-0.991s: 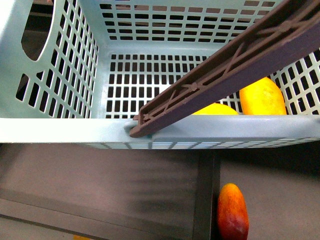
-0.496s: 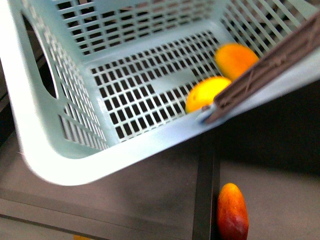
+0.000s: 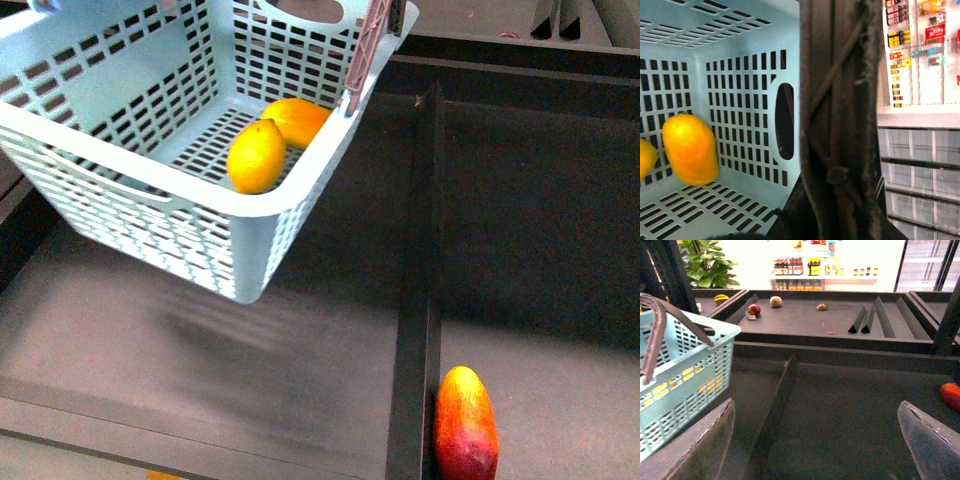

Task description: Pick lemon and mango into basket

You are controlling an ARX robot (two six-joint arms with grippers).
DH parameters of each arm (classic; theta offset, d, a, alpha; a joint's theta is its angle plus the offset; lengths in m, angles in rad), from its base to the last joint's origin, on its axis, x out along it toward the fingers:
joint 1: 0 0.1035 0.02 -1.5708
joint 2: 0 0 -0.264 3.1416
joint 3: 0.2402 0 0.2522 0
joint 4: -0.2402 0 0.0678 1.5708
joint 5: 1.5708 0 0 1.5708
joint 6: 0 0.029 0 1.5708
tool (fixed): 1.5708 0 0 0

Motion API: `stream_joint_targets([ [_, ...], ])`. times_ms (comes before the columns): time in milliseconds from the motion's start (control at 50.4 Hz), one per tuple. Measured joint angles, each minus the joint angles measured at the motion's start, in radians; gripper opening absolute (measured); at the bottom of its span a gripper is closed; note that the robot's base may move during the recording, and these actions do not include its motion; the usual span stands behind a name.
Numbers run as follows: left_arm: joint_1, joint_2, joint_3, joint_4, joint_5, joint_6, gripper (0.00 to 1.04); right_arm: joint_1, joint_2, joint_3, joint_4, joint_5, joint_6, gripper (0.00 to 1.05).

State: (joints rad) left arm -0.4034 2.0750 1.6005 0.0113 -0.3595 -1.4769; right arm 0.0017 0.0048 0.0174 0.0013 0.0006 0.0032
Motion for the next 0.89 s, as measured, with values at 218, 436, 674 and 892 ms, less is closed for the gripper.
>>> stream_joint_targets([
  [218, 0.013, 0.221, 0.267, -0.081, 0.018, -0.111, 0.04, 0.000, 0.000, 0.000, 0.000, 0.000, 0.000, 0.96],
  [436, 0.014, 0.315, 0.290, -0.110, 0.012, -0.143, 0.04, 0.000, 0.000, 0.000, 0.000, 0.000, 0.000, 0.96],
  [674, 0.011, 0.296, 0.176, -0.035, 0.013, -0.178, 0.04, 0.000, 0.000, 0.000, 0.000, 0.000, 0.000, 0.96],
  [892, 0.007, 0.227, 0.043, 0.015, 0.007, -0.219, 0.26, 0.000, 0.000, 0.000, 0.000, 0.000, 0.000, 0.96],
])
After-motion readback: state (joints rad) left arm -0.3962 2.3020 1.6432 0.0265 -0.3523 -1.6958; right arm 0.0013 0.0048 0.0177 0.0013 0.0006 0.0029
